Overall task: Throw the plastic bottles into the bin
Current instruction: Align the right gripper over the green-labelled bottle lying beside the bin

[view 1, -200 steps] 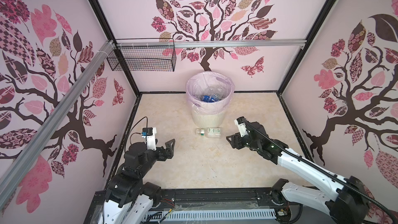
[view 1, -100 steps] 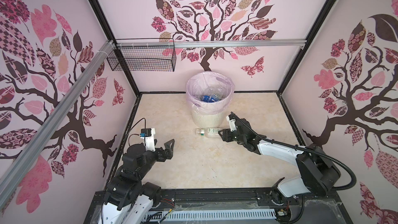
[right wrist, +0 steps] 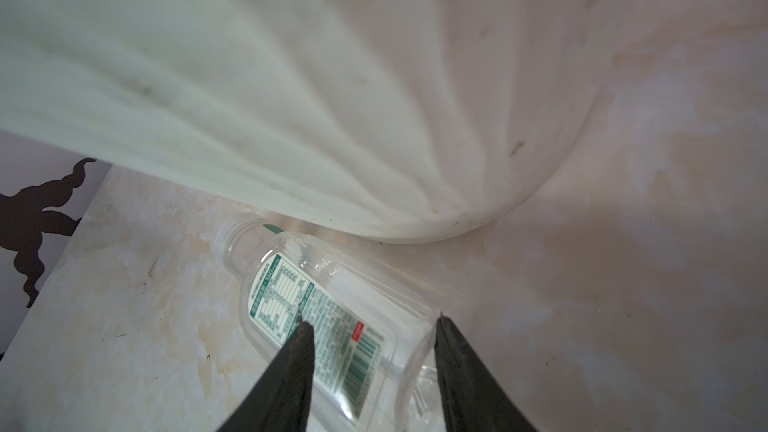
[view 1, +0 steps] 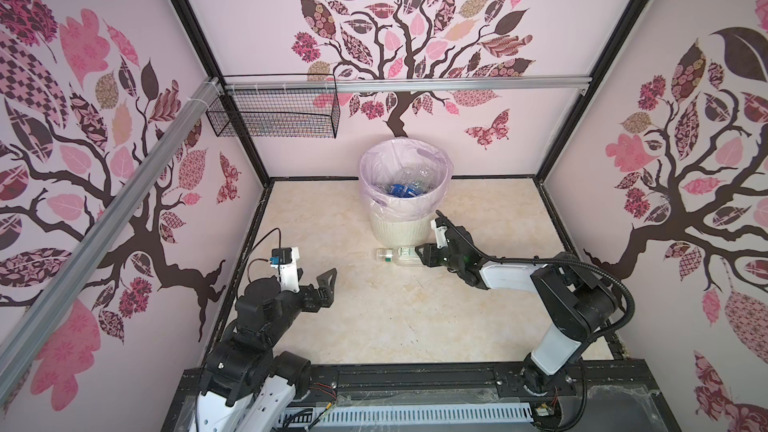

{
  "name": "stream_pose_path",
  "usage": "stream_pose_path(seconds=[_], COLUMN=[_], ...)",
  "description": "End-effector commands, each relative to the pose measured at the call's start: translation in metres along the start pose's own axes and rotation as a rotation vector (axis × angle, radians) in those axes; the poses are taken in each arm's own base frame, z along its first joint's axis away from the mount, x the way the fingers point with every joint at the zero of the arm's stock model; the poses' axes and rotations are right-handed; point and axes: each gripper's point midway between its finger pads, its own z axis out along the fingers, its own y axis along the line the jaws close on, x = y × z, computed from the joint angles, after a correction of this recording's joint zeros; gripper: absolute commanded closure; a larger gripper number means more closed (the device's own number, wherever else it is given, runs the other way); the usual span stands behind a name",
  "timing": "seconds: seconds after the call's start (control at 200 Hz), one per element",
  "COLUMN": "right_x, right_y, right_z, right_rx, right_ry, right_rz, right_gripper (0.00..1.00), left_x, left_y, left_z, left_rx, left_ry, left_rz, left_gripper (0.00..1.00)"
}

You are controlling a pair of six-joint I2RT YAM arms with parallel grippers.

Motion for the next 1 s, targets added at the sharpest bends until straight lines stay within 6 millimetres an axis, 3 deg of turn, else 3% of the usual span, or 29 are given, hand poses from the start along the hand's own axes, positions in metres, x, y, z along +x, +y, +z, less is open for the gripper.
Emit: stream_pose_path(seconds=[0.0,0.175,0.435,0.51,0.68,0.815,0.996], right_x=[0.009,0.031,0.061,0.058,0.037,0.028,0.031], right_y=[0.006,0.02,0.06,0.065,0.05,0.044,0.046], right_z=[-0.004,-0.022,-0.045,-0.052,-0.06,-0.051,-0.029], right_rx=[-0.051,-0.127,-0.182,-0.184,-0.064,0.009,-0.002], right_ry=[0.017,0.08,0.17,0.156,0.086,0.132,0.193], right_rz=[-0.008,-0.034,-0.168,-0.185,-0.32,-0.417,-0.487], right_gripper=[0.51,0.52,0.5,0.46,0.3,0.22,0.12], left_x=[0.005,0.006,0.006,0.005,0.005,0.005,0.004], left_y=[-0.002,-0.002,-0.002,-0.002,-0.002,-0.002,-0.001], left_z=[0.004,0.005,0.005,0.005,0.004,0.003,0.002], left_rx=[0.015,0.016,0.016,0.015,0.016,0.016,0.016], left_ry=[0.008,0.011,0.009,0.008,0.005,0.004,-0.004], left_rz=[0.003,0.003,0.003,0.003,0.002,0.0,0.002], left_gripper=[0.03,0.03,0.03,0.03,0.03,0.03,0.03])
